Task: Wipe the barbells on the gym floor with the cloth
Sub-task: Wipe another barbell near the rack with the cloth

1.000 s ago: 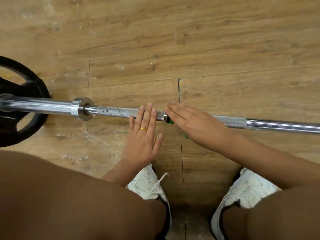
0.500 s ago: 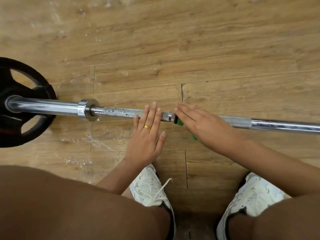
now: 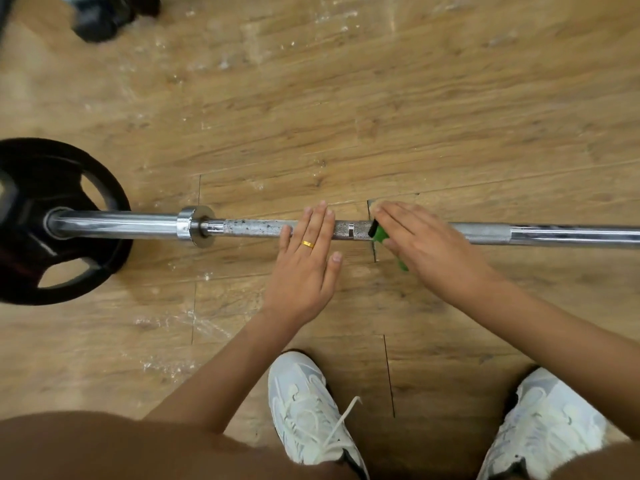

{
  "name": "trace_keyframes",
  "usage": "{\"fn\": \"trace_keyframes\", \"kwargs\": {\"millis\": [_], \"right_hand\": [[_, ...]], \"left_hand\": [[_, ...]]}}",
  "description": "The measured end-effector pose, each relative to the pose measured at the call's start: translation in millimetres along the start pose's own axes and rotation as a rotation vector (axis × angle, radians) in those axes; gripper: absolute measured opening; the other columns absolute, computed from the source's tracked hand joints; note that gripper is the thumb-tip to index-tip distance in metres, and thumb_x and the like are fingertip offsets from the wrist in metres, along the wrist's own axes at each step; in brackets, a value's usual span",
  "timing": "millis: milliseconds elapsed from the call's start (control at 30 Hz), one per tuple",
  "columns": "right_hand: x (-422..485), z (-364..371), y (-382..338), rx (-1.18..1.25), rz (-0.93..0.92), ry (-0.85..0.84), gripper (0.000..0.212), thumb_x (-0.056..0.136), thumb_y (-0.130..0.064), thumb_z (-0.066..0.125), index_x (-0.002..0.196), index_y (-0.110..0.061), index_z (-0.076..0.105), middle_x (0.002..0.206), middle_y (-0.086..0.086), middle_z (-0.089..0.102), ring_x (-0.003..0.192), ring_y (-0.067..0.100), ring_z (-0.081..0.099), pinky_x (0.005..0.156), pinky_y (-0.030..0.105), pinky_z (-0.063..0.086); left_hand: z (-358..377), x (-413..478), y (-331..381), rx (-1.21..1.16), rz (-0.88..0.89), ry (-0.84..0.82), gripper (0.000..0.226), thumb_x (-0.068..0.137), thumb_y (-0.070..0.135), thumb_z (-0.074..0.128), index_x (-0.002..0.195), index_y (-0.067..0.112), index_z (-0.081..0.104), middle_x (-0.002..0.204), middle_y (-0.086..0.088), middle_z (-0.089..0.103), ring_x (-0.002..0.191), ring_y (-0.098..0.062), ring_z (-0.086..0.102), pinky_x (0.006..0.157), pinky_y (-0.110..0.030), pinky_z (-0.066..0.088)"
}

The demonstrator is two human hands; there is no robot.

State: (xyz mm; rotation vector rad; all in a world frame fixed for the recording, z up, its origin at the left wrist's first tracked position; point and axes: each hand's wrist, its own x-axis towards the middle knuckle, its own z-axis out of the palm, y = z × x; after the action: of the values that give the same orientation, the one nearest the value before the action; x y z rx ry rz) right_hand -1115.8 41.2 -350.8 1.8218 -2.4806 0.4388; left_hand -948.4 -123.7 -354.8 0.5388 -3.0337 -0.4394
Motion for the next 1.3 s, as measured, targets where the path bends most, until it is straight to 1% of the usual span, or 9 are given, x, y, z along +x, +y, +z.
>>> {"fn": "trace_keyframes", "kwargs": {"millis": [133, 267, 400, 533, 733, 867, 1000, 1167, 1300], "right_hand": [[22, 11, 0, -0.025, -0.039, 0.028, 0.055, 0.085, 0.001, 0.075, 0.135, 0.007, 0.054, 0.134, 0.025, 0.059, 0.124, 0.040, 0.058, 0.107, 0.050, 0.046], [35, 5, 12, -0.025, -0.080, 0.059, 0.050, 0.089, -0.007, 0.071, 0.133, 0.008, 0.055, 0.132, 0.026, 0.060, 0.118, 0.041, 0.061, 0.099, 0.050, 0.052], [31, 0, 34, -0.076, -0.021, 0.105, 0.049, 0.087, -0.007, 0.071, 0.131, 0.008, 0.057, 0.126, 0.026, 0.064, 0.111, 0.042, 0.064, 0.096, 0.050, 0.052], [45, 7, 43, -0.084, 0.047, 0.117, 0.059, 0.069, 0.007, 0.085, 0.123, 0.008, 0.063, 0.118, 0.025, 0.068, 0.101, 0.041, 0.068, 0.087, 0.048, 0.056], [67, 8, 48, -0.087, -0.048, 0.066, 0.055, 0.083, 0.000, 0.076, 0.134, 0.007, 0.055, 0.131, 0.025, 0.061, 0.117, 0.042, 0.062, 0.100, 0.048, 0.050], [55, -3, 81, -0.077, 0.044, 0.029, 0.055, 0.087, -0.001, 0.071, 0.139, 0.004, 0.053, 0.135, 0.023, 0.059, 0.119, 0.041, 0.061, 0.099, 0.048, 0.050], [69, 5, 78, -0.125, 0.075, 0.014, 0.065, 0.068, 0.010, 0.080, 0.130, 0.006, 0.059, 0.125, 0.023, 0.065, 0.109, 0.039, 0.065, 0.093, 0.044, 0.054], [74, 4, 75, -0.108, 0.080, 0.028, 0.058, 0.076, 0.006, 0.078, 0.131, 0.006, 0.059, 0.126, 0.022, 0.064, 0.112, 0.039, 0.064, 0.096, 0.046, 0.052], [78, 1, 74, -0.126, 0.042, 0.033, 0.051, 0.083, -0.012, 0.079, 0.126, 0.009, 0.060, 0.121, 0.025, 0.065, 0.107, 0.041, 0.065, 0.094, 0.047, 0.053]], "left_hand": [[-2, 19, -3, -0.005, 0.004, -0.011, 0.060, 0.107, 0.039, 0.022, 0.161, 0.015, 0.013, 0.169, 0.003, 0.003, 0.155, -0.013, -0.008, 0.124, -0.043, -0.003], [-7, 37, -5, -0.032, -0.006, -0.020, 0.060, 0.107, 0.041, 0.020, 0.161, 0.016, 0.014, 0.169, 0.004, 0.007, 0.155, -0.012, -0.005, 0.124, -0.041, -0.003], [-14, 54, -11, -0.018, 0.018, -0.050, 0.060, 0.107, 0.042, 0.020, 0.161, 0.016, 0.014, 0.169, 0.003, 0.009, 0.155, -0.012, -0.002, 0.124, -0.040, -0.003], [-16, 71, -13, 0.001, 0.020, -0.071, 0.066, 0.105, 0.049, 0.021, 0.162, 0.016, 0.010, 0.169, 0.003, 0.005, 0.156, -0.015, -0.004, 0.123, -0.039, -0.006], [-25, 95, -18, -0.002, 0.034, -0.115, 0.065, 0.107, 0.048, 0.022, 0.162, 0.015, 0.011, 0.169, 0.000, 0.010, 0.156, -0.017, 0.000, 0.123, -0.040, -0.005], [-30, 107, -27, 0.012, 0.081, -0.150, 0.066, 0.105, 0.047, 0.020, 0.162, 0.015, 0.010, 0.169, 0.000, 0.009, 0.156, -0.018, 0.003, 0.123, -0.040, -0.002], [-38, 116, -31, 0.056, 0.124, -0.220, 0.071, 0.102, 0.051, 0.016, 0.162, 0.015, 0.003, 0.169, 0.000, 0.000, 0.156, -0.019, -0.001, 0.123, -0.041, -0.004], [-53, 130, -31, 0.149, 0.158, -0.376, 0.077, 0.102, 0.057, 0.017, 0.160, 0.014, -0.007, 0.169, -0.003, -0.007, 0.156, -0.022, -0.002, 0.124, -0.043, -0.001], [-74, 142, -23, 0.282, 0.167, -0.528, 0.078, 0.106, 0.053, 0.023, 0.158, 0.009, -0.013, 0.168, -0.009, -0.012, 0.156, -0.025, -0.006, 0.125, -0.044, 0.003]]}}
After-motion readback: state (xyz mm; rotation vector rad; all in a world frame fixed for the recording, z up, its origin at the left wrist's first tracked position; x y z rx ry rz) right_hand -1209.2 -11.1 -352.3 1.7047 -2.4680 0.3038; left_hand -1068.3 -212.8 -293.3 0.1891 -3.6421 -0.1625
